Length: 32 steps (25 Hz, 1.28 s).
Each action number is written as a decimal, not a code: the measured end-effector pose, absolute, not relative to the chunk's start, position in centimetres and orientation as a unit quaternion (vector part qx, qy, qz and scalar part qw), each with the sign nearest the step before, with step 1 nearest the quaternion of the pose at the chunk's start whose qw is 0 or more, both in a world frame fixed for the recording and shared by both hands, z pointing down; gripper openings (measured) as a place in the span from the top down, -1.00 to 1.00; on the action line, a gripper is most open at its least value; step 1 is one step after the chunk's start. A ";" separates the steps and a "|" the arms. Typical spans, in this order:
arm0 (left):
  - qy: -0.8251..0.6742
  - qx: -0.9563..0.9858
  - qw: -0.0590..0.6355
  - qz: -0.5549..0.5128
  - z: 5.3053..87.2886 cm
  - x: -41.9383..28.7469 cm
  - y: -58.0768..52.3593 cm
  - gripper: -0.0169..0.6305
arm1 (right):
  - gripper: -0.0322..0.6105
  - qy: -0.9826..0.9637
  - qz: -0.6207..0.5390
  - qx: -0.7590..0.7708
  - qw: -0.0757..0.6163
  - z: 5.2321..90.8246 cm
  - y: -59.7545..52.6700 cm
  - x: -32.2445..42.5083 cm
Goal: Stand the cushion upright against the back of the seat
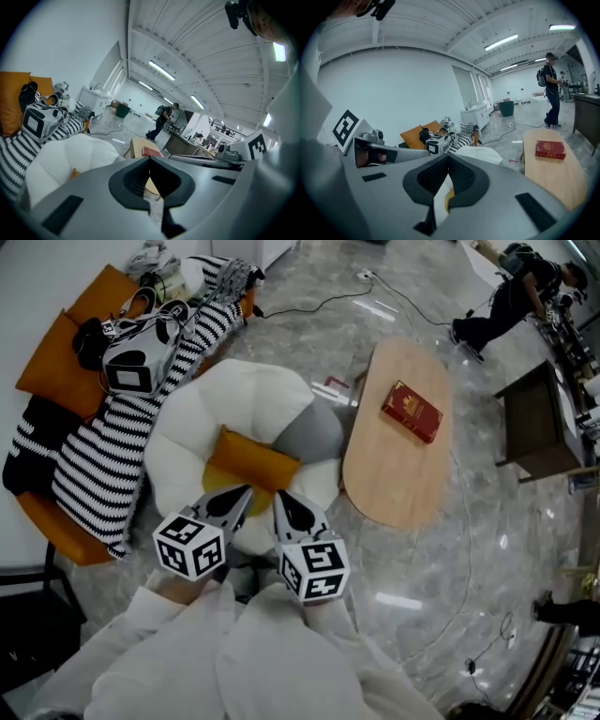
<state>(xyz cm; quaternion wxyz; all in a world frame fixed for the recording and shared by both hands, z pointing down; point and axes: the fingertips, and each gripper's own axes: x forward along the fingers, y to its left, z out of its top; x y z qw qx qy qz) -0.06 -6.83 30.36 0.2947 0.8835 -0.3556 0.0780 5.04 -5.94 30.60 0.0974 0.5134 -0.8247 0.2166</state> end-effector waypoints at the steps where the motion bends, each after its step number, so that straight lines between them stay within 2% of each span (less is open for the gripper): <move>1: -0.354 0.883 0.297 0.079 30.6 0.0 -7.0 0.92 | 0.86 -0.825 0.219 0.512 0.100 30.9 -6.0 4.9; 20: -0.342 0.865 0.348 0.117 39.3 1.6 -12.9 0.92 | 0.86 -0.810 0.271 0.504 0.126 38.6 -13.3 6.9; 32: -0.347 0.857 0.362 0.118 47.2 1.0 -17.6 0.92 | 0.86 -0.800 0.305 0.497 0.142 47.5 -16.2 6.6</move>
